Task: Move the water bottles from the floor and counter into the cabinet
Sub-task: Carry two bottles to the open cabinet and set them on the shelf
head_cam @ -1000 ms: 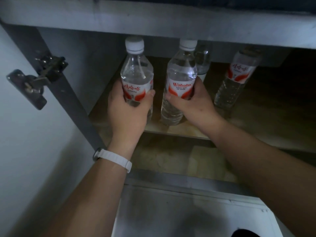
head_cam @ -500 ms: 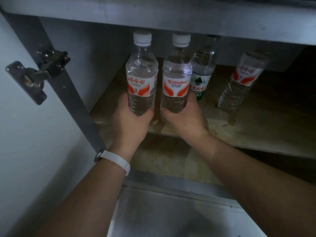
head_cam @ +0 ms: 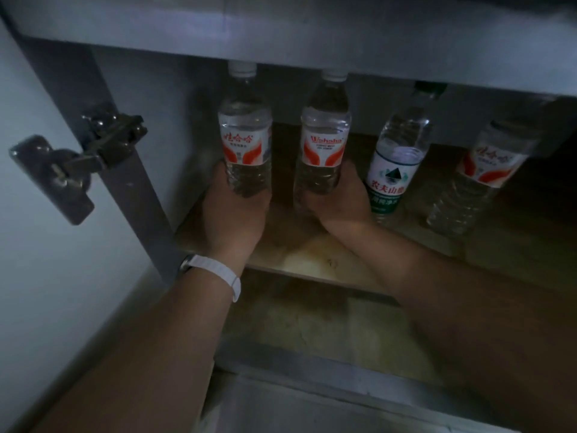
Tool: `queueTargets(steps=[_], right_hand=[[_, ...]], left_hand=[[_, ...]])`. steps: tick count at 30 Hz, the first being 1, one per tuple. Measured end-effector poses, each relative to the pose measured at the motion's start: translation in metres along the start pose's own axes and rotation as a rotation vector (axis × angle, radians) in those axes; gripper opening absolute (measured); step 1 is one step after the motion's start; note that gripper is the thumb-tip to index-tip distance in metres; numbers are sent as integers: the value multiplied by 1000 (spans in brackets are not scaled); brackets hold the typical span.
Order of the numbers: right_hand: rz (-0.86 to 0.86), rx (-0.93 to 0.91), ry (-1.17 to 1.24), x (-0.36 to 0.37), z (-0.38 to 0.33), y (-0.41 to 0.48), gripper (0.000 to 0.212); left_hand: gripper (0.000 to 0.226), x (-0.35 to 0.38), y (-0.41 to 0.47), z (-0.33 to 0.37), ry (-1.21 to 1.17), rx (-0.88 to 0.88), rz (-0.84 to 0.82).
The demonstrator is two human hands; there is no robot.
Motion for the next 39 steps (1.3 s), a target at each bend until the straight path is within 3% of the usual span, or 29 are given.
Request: queueTargets(steps=[13,20,24,25,28,34,39], right_hand=[[-157,-64,22,7,1,9,69],[-185,8,7,3,-2,-4,76],[-196,-47,48,-14,-12,-32,33],[-201,-64,52,-20,-14,-41,32],[-234,-81,-85,-38,-11,-67,59],[-306,-361,-592,-79,-4,-121,49],[-297,-373,-777,-120,19,-150,61]], left_hand=[[52,1,1,-8,-30,28,-31],[51,-4,-7,-2,78,76,-89],[56,-15,-31,-1,126,95,-117],[59,-18,-40,1,151,105,-124],[61,-21,-71,12,277,184,-179],[50,-17,-132,37,565,523,-362],[46,-3,-166,56,686,725,-448]])
Point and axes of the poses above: each hand's wrist, its own y-axis towards the middle knuckle, its own x-axis out of the palm, z = x × y, the point moved 6 cm from there along y, towards the middle knuckle, and after that the axes turned 1 degree about -y, right-handed, at the moved point
